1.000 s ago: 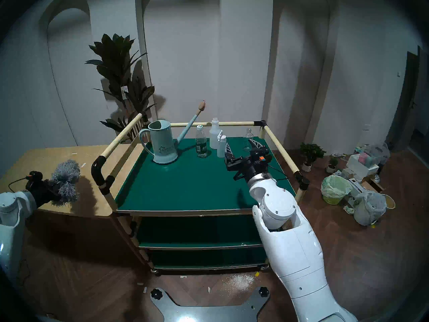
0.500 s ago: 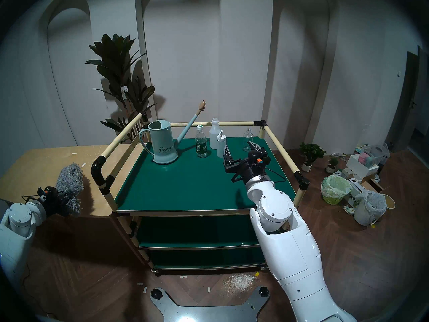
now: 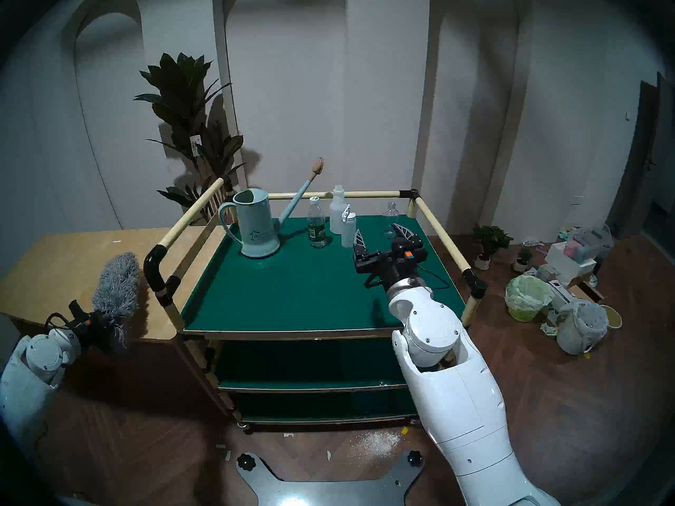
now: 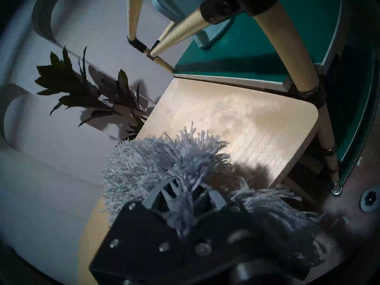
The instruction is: Dust the shelf with the duster
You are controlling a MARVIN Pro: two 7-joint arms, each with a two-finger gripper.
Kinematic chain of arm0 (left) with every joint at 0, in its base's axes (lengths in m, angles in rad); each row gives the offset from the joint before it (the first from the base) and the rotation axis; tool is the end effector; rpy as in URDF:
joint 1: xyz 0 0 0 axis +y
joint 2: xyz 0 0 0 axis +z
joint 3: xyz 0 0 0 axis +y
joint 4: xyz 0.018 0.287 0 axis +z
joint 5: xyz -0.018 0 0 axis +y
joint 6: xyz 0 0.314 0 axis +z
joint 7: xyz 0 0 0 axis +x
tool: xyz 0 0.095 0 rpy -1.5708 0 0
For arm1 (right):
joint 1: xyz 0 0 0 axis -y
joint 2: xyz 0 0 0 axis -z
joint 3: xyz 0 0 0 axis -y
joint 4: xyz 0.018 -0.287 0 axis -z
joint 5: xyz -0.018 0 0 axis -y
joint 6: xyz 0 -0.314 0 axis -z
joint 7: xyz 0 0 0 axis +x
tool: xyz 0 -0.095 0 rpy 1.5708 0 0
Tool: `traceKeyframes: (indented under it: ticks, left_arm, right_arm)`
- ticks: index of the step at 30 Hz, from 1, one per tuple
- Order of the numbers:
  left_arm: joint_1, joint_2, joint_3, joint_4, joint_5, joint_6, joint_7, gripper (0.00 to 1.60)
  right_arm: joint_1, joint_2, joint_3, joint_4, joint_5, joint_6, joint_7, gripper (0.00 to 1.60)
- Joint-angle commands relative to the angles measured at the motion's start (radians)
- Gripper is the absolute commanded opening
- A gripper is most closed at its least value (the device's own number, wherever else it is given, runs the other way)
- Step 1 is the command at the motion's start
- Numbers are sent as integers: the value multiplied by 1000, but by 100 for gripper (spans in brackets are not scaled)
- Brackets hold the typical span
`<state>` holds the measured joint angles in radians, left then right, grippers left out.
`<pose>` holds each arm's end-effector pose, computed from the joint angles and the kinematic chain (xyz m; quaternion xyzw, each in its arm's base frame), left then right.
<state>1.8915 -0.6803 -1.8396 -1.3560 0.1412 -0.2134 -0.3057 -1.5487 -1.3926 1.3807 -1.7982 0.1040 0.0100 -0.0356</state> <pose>0.3284 0.3419 -0.2933 -0.7258 0.4090 -0.4835 0.2687 0.4186 0.0372 -0.2145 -0.6257 -0.0827 -0.7743 0.0462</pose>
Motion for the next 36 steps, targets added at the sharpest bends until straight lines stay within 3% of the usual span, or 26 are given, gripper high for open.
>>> traceKeyframes:
  ticks: [1,9,16,36]
  left_arm:
    - [-86,40,30,46,67,-113,60,0]
    - [-172,44,99,123,114,-234,87,0]
    - [-241,39,141,185,92,-314,75,0]
    - [-419,4,262,368,24,-439,-18,0]
  right_arm:
    - [-11,0,5,-38,-8,-7,-12,160]
    - [-31,1,11,-57,-18,-7,-30,160]
    - [-52,3,22,-75,-27,-6,-47,160]
    - [-96,4,40,-117,-48,-3,-78,160]
